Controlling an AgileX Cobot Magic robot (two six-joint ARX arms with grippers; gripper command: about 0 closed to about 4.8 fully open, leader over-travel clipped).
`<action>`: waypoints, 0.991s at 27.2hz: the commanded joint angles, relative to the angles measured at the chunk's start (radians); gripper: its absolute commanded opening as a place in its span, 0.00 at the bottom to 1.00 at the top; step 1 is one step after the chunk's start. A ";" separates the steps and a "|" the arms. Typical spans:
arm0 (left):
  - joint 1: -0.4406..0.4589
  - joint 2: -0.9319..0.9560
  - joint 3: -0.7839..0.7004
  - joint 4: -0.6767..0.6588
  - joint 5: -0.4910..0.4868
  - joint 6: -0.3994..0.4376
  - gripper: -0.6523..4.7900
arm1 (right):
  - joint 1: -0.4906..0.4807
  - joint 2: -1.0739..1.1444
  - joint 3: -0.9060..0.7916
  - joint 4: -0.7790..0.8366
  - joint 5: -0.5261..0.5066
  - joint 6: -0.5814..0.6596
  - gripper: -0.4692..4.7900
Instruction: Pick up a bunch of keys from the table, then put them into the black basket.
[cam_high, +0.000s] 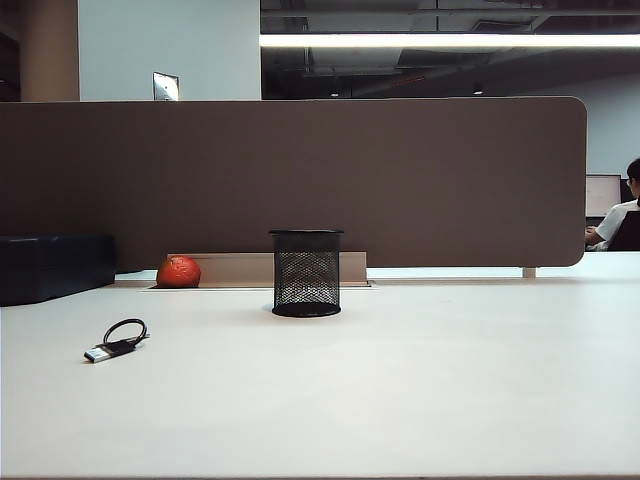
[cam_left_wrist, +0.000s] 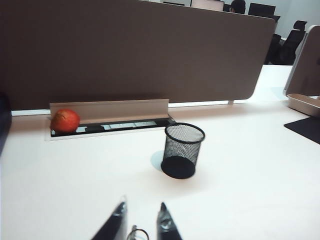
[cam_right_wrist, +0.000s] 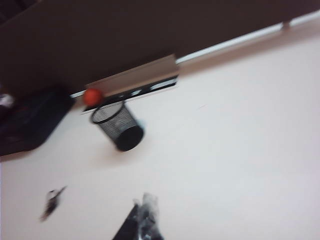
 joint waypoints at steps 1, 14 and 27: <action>0.000 0.022 0.035 -0.030 0.048 -0.002 0.28 | 0.001 0.057 0.051 -0.050 -0.140 0.090 0.08; 0.000 0.431 0.296 -0.077 0.154 0.198 0.70 | 0.002 0.195 0.124 -0.074 -0.421 0.196 0.11; -0.002 0.819 0.396 -0.087 0.218 0.480 1.00 | 0.002 0.208 0.124 -0.073 -0.496 0.251 0.32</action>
